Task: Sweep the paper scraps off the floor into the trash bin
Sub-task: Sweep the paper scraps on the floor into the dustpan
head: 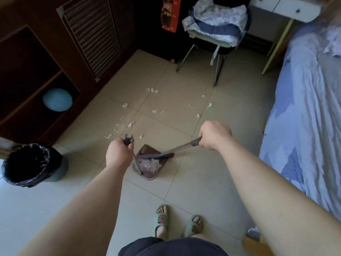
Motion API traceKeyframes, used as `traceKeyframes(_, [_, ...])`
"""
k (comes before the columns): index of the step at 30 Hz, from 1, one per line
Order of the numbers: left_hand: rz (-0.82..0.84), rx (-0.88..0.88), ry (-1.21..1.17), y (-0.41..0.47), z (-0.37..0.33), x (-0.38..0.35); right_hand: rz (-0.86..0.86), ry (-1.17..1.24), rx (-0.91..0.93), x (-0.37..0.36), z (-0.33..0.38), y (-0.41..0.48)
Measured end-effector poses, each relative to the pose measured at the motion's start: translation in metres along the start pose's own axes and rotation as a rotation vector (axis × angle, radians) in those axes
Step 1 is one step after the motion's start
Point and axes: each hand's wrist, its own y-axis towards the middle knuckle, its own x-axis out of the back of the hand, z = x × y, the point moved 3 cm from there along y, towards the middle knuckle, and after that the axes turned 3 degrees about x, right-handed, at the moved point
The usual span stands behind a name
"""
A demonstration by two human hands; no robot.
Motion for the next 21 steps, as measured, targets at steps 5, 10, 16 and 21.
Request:
traceKeyframes(5, [-0.017,-0.035,0.005,-0.011,0.012,0.006,-0.044,0.018,-0.089,0.004,-0.022,-0.014])
traceKeyframes(10, [-0.048,-0.08,0.096,-0.022,0.012,0.017,-0.04,0.086,-0.191,-0.01,-0.037,-0.027])
traceKeyframes(16, [-0.029,-0.119,0.13,-0.032,0.009,0.015,0.019,0.146,-0.317,-0.037,-0.053,-0.041])
traceKeyframes(21, [0.013,-0.119,0.166,-0.043,0.011,0.0,0.209,0.255,-0.381,-0.065,-0.06,-0.058])
